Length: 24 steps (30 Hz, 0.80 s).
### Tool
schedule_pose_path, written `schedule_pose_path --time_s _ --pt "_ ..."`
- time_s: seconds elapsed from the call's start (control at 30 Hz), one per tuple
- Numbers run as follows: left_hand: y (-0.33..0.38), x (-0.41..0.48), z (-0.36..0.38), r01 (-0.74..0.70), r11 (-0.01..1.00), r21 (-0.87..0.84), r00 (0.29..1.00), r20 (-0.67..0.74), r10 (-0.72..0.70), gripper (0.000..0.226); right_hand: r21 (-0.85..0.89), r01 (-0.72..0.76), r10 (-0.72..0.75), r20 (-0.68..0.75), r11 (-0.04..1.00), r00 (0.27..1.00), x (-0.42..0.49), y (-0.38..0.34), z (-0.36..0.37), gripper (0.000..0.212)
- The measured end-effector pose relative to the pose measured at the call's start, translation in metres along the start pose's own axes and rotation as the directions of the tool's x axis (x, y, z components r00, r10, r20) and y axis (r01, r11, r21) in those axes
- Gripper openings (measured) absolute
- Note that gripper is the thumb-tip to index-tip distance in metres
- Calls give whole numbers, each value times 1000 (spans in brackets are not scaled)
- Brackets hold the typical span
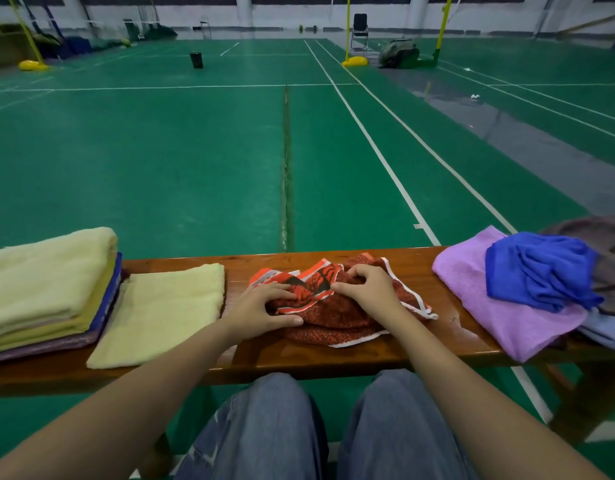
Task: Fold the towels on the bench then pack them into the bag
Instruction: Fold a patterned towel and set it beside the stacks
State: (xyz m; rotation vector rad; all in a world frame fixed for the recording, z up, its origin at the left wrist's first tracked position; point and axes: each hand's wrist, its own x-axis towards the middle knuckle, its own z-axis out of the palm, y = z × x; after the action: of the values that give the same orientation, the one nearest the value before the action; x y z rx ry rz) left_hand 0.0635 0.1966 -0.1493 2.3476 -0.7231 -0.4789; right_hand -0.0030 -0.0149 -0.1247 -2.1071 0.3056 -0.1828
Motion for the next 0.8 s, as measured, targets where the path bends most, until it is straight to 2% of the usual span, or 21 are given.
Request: schedule_pose_path --time_s 0.07,0.13,0.23,0.27,0.33,0.4,0.5,0.6,0.63,0.7,0.73,0.8 --pt "2 -5 -5 -11 999 -50 997 -77 7 114 122 55 -61 48 991 997 -2 -8 -5 22" --pt "8 -10 -13 -43 992 -118 988 -150 25 110 247 47 -67 75 968 995 -6 -19 -12 20" --pt "31 -13 -31 -62 989 -132 982 -186 36 92 433 18 -79 125 901 989 -12 -36 -24 12" --pt "39 -13 -37 -71 987 -142 981 -188 43 88 498 3 -95 160 867 982 -14 -41 -27 15" --pt "57 -11 -46 -104 982 -159 980 -187 74 89 578 -27 -138 238 816 961 -18 -48 -31 34" --pt "71 -8 -50 -136 979 -149 981 -158 112 82 583 -15 -183 280 813 943 -23 -52 -32 43" --pt "88 -5 -51 -150 978 -143 988 -65 142 72 609 -17 -217 309 793 926 -29 -54 -37 42" --pt "99 -6 -47 -99 974 -203 994 24 106 45 613 -29 -207 311 790 928 -35 -55 -49 43" --pt "101 -8 -45 -87 971 -222 995 20 94 51 607 -27 -205 309 794 929 -37 -55 -52 43" --pt "101 -10 -44 -64 961 -269 997 17 71 76 603 -28 -198 305 797 931 -38 -53 -57 44" --pt "100 -9 -43 -53 955 -293 997 38 67 79 615 -39 -189 302 787 934 -38 -52 -58 46" --pt "100 -10 -41 -7 967 -256 995 97 33 68 657 -69 -174 297 751 939 -39 -50 -58 47"
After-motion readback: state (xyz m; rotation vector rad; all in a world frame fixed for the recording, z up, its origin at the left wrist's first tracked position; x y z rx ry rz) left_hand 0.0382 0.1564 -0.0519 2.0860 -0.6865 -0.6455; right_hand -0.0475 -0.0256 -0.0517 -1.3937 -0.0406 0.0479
